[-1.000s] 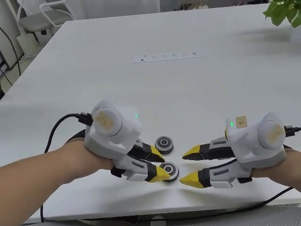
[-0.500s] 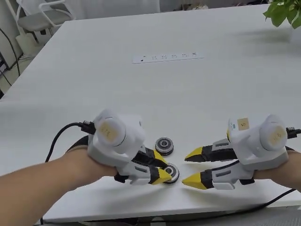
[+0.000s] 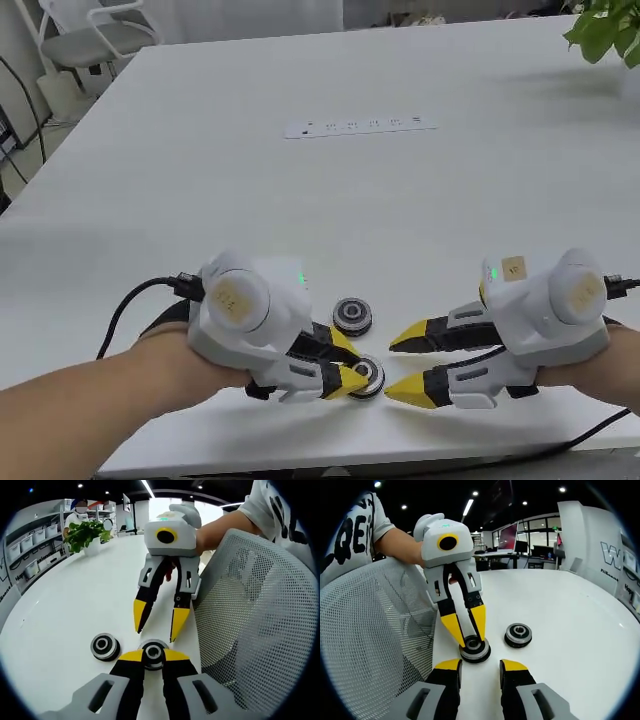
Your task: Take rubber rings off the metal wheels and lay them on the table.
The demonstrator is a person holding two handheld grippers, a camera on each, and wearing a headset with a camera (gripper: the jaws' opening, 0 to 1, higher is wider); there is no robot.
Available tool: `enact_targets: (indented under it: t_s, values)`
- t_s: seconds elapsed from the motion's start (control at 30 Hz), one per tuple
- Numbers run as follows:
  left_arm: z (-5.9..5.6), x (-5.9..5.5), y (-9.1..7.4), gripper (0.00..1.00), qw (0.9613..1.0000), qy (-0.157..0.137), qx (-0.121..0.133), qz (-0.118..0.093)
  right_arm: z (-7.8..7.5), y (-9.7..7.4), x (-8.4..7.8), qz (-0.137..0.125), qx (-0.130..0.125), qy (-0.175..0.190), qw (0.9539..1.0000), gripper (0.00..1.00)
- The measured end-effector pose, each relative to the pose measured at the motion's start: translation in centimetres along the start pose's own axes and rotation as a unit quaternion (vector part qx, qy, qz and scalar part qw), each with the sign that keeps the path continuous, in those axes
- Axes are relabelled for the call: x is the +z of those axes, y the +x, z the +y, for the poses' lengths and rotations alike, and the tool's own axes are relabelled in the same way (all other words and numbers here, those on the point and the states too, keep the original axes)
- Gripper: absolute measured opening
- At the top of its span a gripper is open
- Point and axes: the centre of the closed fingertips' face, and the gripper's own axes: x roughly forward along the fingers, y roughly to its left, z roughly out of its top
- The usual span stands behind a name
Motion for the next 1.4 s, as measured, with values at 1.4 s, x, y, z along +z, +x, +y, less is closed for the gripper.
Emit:
enact_targets:
  t_s: [1.4]
  values:
    - [0.1,0.2,0.1,0.08,0.9998,-0.009,0.005,-0.014,0.6,1.1,0.1,-0.005,0.023,0.033,0.9992,0.21]
